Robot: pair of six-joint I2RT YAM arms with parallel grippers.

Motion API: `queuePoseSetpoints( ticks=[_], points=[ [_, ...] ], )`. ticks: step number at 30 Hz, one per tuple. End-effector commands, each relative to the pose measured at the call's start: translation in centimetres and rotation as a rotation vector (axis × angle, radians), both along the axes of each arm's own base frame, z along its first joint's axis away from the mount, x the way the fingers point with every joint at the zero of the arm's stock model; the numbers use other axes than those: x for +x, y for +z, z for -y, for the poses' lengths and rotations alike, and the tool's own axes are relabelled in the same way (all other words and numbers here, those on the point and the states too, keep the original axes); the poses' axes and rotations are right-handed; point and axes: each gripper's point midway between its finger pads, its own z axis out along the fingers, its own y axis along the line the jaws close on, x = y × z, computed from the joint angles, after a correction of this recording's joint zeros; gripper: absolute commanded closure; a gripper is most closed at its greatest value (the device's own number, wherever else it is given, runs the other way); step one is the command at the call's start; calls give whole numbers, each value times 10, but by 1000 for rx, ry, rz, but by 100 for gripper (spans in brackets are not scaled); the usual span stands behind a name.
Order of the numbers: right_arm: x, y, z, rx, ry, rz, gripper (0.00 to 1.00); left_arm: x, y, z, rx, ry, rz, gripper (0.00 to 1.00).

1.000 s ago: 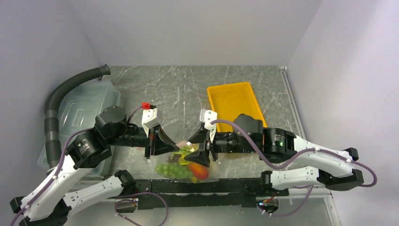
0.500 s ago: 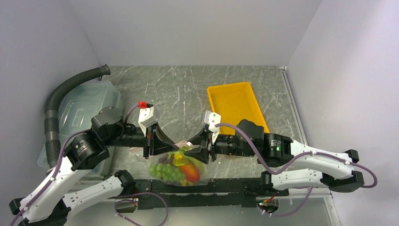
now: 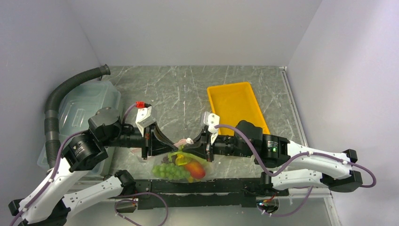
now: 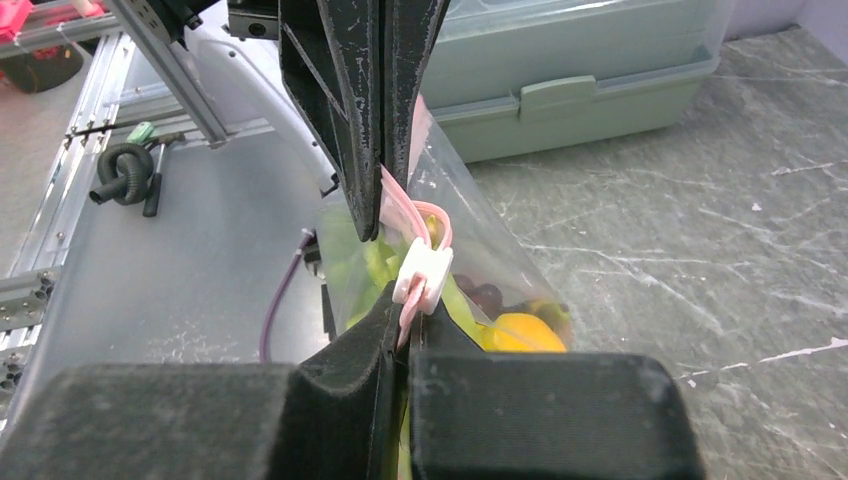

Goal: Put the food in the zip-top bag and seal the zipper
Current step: Zip the zipper food storage bag at the center of the board.

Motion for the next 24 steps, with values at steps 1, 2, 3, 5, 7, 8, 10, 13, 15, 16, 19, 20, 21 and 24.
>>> queuePoseSetpoints(
  ticks=[1,2,3,5,7,8,10,13,15,16,19,20,21,24],
  points=[
    [-9,32,3,104,45,18,100,-6,45,0,-136,-31,110,100],
    [-9,31,3,99,46,17,100,-5,43,1,-129,-30,107,100],
    [-9,30,3,91,47,16,100,-4,42,1,-122,-29,103,100],
    [-12,29,3,78,59,16,100,-1,39,2,-108,-19,98,100],
    [-15,28,3,65,79,17,100,-1,36,2,-97,-23,99,93],
    [-16,28,3,58,89,17,100,-1,35,2,-92,-24,102,87],
    [-21,26,4,38,115,19,100,-1,33,3,-83,-34,110,75],
    [-26,26,4,14,151,22,100,-1,31,4,-73,-48,124,59],
    [-31,26,5,3,177,22,100,2,30,6,-66,-45,139,52],
    [-33,25,6,-2,188,21,100,4,30,7,-62,-42,141,49],
    [-36,24,7,-14,209,16,100,4,31,11,-67,-69,147,42],
    [-37,23,6,-18,212,13,100,3,32,13,-71,-86,144,41],
    [-38,22,7,-22,215,11,100,1,32,15,-75,-105,139,40],
    [-38,19,7,-29,217,4,100,-2,29,20,-77,-150,118,38]
  ],
)
